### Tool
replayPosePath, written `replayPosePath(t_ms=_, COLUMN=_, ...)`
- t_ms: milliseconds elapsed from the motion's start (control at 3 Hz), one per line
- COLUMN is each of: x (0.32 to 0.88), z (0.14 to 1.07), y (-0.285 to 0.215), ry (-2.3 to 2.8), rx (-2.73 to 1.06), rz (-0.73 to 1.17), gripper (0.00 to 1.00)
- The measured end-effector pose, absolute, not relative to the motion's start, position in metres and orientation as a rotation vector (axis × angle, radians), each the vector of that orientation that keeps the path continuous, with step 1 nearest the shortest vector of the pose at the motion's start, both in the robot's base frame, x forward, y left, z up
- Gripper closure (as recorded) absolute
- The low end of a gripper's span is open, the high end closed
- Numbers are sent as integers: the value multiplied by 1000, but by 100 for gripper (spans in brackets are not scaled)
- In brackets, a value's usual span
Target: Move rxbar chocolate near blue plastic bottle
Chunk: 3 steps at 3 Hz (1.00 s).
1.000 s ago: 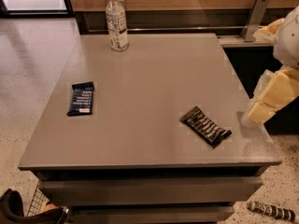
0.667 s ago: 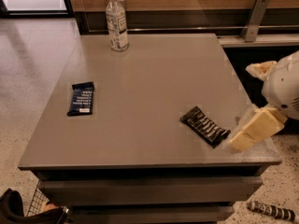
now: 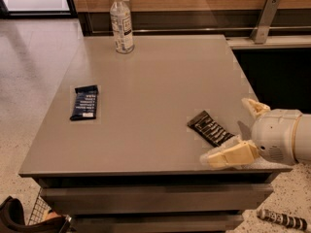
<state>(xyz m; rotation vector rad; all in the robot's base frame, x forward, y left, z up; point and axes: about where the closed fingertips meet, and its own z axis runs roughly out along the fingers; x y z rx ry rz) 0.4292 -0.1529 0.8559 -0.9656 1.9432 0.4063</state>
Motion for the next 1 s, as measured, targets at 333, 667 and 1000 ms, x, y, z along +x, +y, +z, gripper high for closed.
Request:
replayPosePath(t_ms=333, x=442, z=865, y=-144, ry=1869, rx=-846, rz=463, gripper=0)
replayPosePath(t_ms=667, x=449, z=859, y=-133, ry=1859, rx=-778, rz=506, gripper=0)
replayPosePath(t_ms=1000, x=451, z=842, y=-128, ry=1854, rx=-724, rz=505, gripper=0)
